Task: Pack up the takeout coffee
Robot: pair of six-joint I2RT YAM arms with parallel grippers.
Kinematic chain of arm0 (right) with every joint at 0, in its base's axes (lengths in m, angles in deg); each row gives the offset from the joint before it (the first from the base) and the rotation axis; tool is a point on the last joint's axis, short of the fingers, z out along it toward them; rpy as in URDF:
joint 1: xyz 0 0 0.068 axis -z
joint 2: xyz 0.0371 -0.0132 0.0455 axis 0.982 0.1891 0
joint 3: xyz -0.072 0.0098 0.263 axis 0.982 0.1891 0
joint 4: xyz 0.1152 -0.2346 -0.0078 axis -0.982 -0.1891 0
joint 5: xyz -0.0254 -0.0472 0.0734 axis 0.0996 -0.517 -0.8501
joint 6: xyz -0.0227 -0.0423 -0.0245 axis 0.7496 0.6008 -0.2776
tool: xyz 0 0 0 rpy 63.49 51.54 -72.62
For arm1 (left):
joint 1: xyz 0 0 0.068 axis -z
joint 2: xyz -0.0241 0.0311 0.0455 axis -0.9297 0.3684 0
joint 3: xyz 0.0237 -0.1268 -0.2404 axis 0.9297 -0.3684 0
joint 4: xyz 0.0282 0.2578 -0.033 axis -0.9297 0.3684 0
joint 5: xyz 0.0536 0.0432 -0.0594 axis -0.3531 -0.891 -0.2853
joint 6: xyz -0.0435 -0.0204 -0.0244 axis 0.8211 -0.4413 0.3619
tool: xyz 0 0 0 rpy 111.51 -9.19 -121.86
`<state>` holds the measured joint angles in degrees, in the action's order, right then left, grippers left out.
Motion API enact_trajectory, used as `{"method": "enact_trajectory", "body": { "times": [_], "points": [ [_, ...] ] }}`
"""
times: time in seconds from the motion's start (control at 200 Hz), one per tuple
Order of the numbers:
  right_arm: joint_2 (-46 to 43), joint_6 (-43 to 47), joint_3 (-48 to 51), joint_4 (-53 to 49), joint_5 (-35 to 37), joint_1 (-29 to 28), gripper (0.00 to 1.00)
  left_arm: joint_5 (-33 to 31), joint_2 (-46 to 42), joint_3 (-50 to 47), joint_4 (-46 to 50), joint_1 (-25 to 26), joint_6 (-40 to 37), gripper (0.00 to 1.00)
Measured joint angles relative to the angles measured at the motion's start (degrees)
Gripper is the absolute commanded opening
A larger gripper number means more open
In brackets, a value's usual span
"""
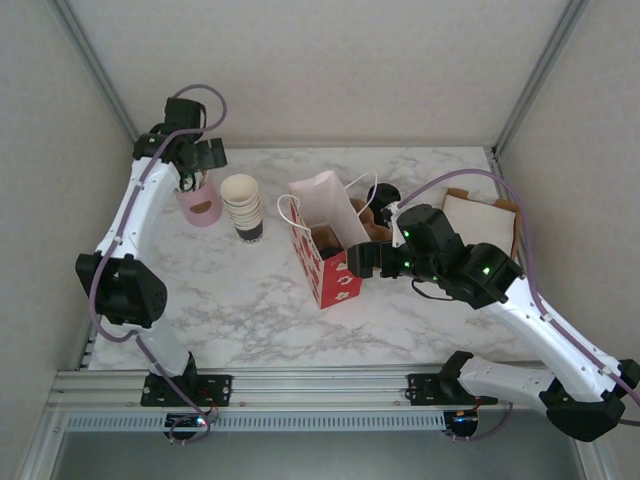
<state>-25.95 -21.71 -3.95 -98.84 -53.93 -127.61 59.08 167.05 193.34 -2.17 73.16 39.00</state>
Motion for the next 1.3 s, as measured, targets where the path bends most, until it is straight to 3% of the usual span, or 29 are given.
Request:
{"method": "enact_trajectory", "body": {
  "times": [0.17,0.441,0.596,0.726,1.297],
  "points": [
    [0.02,0.0,0.42,0.28,0.0,0.0,0.99,-0.04,1.6,0.0,0.0,0.0,-0.79,0.67],
    [0.02,0.0,0.61,0.35,0.0,0.0,0.99,-0.35,2.1,0.0,0.0,0.37,-1.16,0.47],
    [0.09,0.0,0.61,0.35,0.0,0.0,0.99,-1.27,2.12,0.0,0.02,0.76,-1.44,0.25],
    [0.13,0.0,0.61,0.35,0.0,0.0,0.99,-1.75,2.12,0.0,0.02,0.81,-1.68,0.15],
    [0.26,0.0,0.61,0.35,-0.02,0.0,0.99,-3.3,1.38,3.41,1.27,0.81,-1.95,0.11]
  ]
}}
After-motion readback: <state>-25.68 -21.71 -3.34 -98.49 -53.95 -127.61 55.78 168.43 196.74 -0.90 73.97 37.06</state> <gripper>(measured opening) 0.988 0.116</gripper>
